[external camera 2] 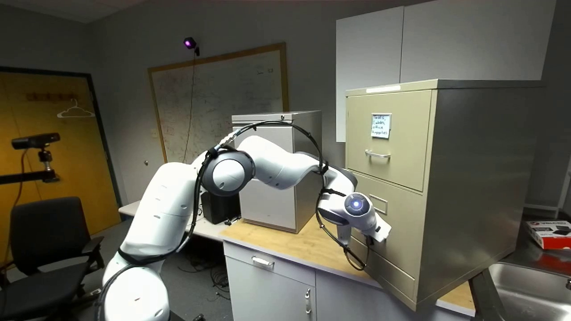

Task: Open the bottom drawer on the beige filing cabinet

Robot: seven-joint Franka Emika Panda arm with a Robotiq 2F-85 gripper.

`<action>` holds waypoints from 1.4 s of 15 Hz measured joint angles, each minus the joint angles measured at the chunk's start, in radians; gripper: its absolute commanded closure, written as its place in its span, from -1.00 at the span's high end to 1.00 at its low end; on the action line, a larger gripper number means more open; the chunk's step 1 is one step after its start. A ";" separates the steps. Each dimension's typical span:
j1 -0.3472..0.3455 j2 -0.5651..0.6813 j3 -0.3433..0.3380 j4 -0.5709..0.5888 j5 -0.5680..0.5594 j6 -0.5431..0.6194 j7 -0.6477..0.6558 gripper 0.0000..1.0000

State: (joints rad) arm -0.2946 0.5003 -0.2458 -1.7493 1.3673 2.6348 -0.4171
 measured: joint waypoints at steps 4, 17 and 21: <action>0.000 0.000 0.000 0.000 0.001 0.000 -0.001 -0.87; -0.063 -0.165 -0.009 -0.232 0.037 -0.236 -0.181 -0.88; -0.075 -0.274 -0.031 -0.387 0.031 -0.321 -0.224 -0.88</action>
State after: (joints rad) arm -0.3701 0.2259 -0.2773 -2.1359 1.3986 2.3134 -0.6409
